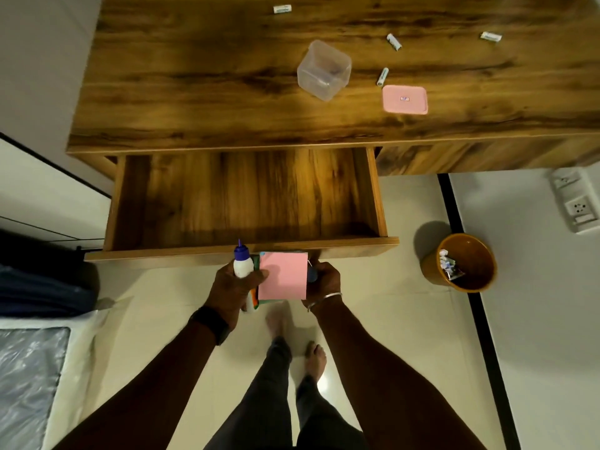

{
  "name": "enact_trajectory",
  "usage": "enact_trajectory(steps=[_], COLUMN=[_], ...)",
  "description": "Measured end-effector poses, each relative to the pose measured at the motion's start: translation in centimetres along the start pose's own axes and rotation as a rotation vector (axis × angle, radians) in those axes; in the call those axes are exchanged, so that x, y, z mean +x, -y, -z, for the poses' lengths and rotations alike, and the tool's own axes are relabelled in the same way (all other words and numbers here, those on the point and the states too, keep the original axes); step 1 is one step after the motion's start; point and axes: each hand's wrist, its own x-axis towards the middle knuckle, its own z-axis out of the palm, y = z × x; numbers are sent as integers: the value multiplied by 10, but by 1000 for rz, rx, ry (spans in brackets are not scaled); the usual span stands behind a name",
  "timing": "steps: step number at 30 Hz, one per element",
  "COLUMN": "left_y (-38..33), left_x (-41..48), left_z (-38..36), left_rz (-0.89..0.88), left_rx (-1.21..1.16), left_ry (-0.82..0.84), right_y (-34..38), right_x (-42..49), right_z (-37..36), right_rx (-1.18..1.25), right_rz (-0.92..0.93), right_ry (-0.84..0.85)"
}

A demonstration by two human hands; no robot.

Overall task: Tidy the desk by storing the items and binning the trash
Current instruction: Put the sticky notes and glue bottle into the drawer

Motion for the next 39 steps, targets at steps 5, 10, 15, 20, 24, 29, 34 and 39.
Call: enact_trajectory(steps=[5, 10, 15, 20, 24, 29, 34, 39], left_y=[9, 6, -20, -62, -88, -97, -91, -89], left_x=[-25, -31, -20, 12, 44, 80, 110, 129], left_z=[-3, -1, -6, -19, -32, -50, -65, -84], left_rz=[-3, -16, -56, -71, -66, -62, -61, -67], left_rx=[8, -25, -72, -213, -220, -80, 72, 328], left_ry=[33, 52, 89, 115, 114, 87, 94, 61], right_y=[-5, 3, 40, 87, 117, 135, 144, 158], right_x=[-21, -39, -81, -103, -90, -59, -42, -16], right_z=[20, 8, -16, -69, -107, -127, -135, -140], right_rx=[-75, -414, -877, -1072, -1177, -1238, -1542, -1998], right_rz=[-32, -179, -345, -112, 140, 265, 361, 517], right_ry=[-11, -53, 175, 367, 180, 147, 69, -40])
